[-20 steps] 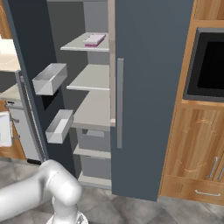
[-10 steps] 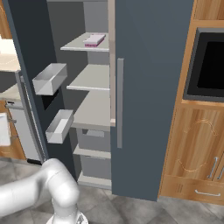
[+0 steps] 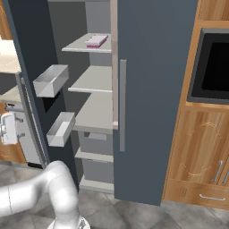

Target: The ice cube tray has been filled with water. Take the tray and place it in the freezer to make ice. Close the freezer door after placing the tray.

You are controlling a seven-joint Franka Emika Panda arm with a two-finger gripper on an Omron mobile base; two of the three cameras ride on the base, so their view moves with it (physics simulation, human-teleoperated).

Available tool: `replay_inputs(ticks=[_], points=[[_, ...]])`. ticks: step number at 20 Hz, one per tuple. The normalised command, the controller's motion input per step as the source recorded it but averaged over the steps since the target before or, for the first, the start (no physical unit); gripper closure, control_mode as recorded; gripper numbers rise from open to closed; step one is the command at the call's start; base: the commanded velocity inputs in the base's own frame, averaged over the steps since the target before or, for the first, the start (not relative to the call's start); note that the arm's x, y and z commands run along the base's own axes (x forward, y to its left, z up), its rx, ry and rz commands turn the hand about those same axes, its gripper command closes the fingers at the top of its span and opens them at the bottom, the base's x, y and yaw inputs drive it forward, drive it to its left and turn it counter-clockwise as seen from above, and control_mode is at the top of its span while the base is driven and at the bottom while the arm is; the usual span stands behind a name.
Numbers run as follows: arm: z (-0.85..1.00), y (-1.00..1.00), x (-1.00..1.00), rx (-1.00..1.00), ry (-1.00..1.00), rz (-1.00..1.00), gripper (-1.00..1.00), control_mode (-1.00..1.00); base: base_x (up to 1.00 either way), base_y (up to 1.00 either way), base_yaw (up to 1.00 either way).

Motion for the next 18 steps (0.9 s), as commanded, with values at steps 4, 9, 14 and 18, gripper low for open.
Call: replay_inputs(ticks=[4,9,14,18], points=[[-0.22,0.0,0.62,0.0,0.02,0.0,-1.0,-1.0,0.0,0.0,0.0],[-0.22,0.0,0.46,-0.01,0.02,-0.02,-1.0,-1.0,0.0,0.0,0.0],[-0.16,-0.57,-0.08,-0.06,0.0,-0.17,-1.0,-1.0,0.0,0.0,0.0],[-0.19,-0.99,-0.39,-0.01,0.0,-0.19,-1.0,-1.0,0.0,0.0,0.0]])
